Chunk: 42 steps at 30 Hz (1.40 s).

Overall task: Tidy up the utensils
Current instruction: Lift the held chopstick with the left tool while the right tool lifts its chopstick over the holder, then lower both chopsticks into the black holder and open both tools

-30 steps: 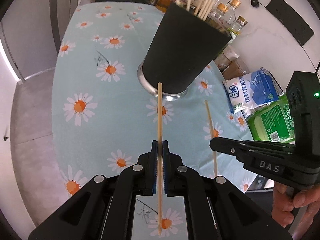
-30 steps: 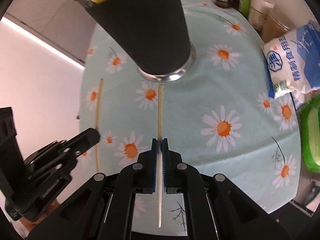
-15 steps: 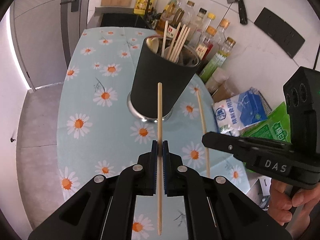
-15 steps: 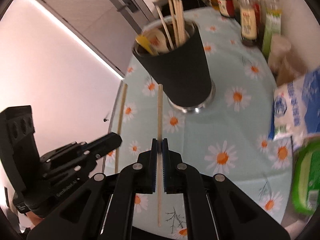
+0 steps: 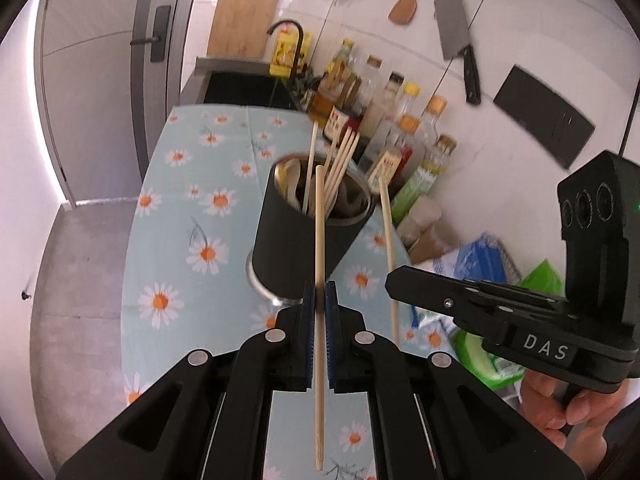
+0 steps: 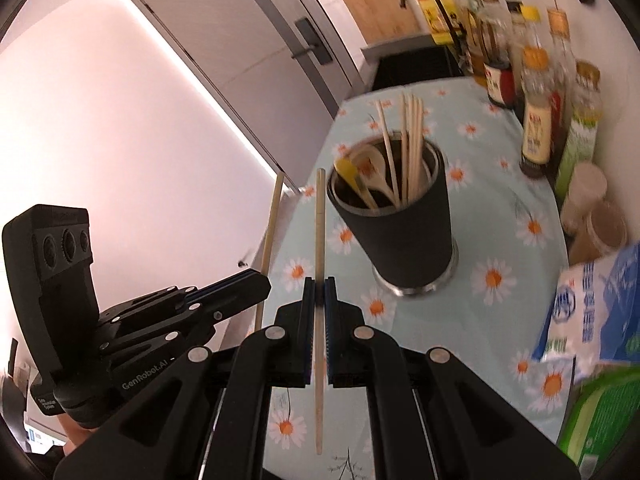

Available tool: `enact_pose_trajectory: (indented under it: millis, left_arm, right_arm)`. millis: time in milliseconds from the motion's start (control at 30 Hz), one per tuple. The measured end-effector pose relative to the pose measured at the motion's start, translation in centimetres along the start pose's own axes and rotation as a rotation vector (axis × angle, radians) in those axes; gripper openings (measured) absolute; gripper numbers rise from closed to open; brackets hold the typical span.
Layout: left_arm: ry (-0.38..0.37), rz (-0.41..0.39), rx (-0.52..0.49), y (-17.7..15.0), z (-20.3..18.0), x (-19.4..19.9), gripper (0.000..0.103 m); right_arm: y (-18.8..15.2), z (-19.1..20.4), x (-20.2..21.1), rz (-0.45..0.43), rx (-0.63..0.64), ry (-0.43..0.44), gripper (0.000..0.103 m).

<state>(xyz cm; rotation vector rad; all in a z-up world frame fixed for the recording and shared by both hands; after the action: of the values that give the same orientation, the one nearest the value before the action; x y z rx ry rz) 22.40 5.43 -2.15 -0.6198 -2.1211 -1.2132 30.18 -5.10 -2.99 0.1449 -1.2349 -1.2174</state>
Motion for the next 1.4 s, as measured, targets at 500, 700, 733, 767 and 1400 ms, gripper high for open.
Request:
enact_pose_trajectory:
  millis: [500,700,733,767,1400]
  left_arm:
    - [-0.150,-0.182,0.024,6.2,-1.2,-0.6,0.004]
    - [-0.174,-0.277,0.017,8.6,-1.5,-0.8,0.004]
    - [-0.179,-0.290,0.018,8.8,-1.4,-0.7,0.004]
    - [-0.192,-0.307,0.020,9.2,-1.4,-0.7,0.004]
    - [-0.205,-0.572,-0.024,12.1,-1.4,-1.9,0.004]
  right_arm:
    - [6.6,-2.3,2.5,-0.265,0.053,0.002,0.006]
    - [9.0,-3.7,2.5,-0.318,0.041,0.010,0.006]
    - [9.2,-3.8,2.5,-0.323,0.042,0.007,0.006]
    - [9.5,-4.0,2.3,-0.332,0.048,0.000,0.006]
    - [12.7,-6.3,2.3,-0.555,0.047,-0.055,0.006]
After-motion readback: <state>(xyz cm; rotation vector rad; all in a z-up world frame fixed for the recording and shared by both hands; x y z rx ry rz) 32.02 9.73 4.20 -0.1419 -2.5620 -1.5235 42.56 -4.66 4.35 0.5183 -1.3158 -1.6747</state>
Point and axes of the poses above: each gripper's, at about its wrist camera, not at the fingertips, and x roughly against the way its jaws point, z to its left, y to its top, the point moved 3 cm from there along -x, roughly the way its jaws point, and after that the axes turned 9 degrees about x, right-handed, at the moved point
